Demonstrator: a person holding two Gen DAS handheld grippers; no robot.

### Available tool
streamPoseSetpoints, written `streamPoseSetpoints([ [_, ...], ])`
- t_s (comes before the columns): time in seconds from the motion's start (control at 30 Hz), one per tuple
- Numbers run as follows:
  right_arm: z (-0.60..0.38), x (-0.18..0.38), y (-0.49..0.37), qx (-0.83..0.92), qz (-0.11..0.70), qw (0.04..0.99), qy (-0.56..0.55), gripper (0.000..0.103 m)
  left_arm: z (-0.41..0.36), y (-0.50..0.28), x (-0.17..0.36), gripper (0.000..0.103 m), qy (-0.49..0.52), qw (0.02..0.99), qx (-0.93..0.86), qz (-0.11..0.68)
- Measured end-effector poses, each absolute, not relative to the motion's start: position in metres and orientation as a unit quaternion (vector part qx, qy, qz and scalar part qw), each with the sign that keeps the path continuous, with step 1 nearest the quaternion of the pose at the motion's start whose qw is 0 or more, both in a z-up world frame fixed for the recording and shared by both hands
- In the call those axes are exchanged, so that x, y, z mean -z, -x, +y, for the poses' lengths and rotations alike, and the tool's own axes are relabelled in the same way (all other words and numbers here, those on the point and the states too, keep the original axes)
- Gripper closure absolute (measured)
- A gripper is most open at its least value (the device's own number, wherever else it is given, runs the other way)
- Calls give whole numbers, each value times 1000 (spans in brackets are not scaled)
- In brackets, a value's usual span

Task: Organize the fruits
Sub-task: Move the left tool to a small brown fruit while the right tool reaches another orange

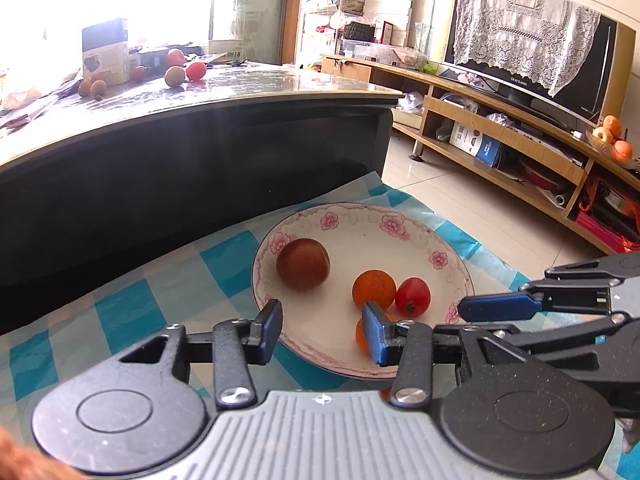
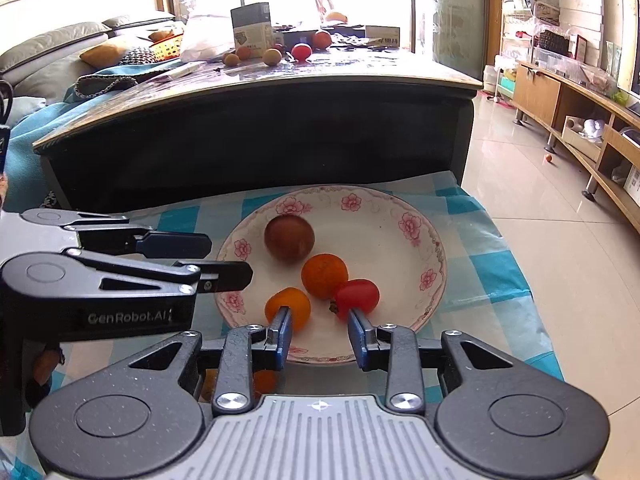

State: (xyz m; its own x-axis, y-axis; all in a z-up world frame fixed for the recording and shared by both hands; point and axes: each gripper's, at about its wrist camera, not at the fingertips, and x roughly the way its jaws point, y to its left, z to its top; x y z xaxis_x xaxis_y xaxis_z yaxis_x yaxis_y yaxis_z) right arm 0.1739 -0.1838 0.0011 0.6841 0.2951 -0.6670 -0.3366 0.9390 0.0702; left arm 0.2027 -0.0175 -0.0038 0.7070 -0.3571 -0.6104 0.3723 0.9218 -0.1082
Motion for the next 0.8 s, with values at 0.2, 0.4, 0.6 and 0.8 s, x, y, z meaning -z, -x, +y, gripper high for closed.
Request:
streamPoseSetpoints([
  [0.2,-183,0,-165,-187,366,911,33,76,-15,-194,0,50,-21,921,205,331],
  [0.4,-182,1,-162,-198,377,904,24,76,-6,-185,-1,48,-26,917,211,338],
  [0.6,-173,6,-156,-213,390,896,29,74,8,-173,-1,47,-32,913,213,347],
  [0.8,-165,13,-152,-226,403,886,34,74,20,-164,3,47,-41,905,220,361],
])
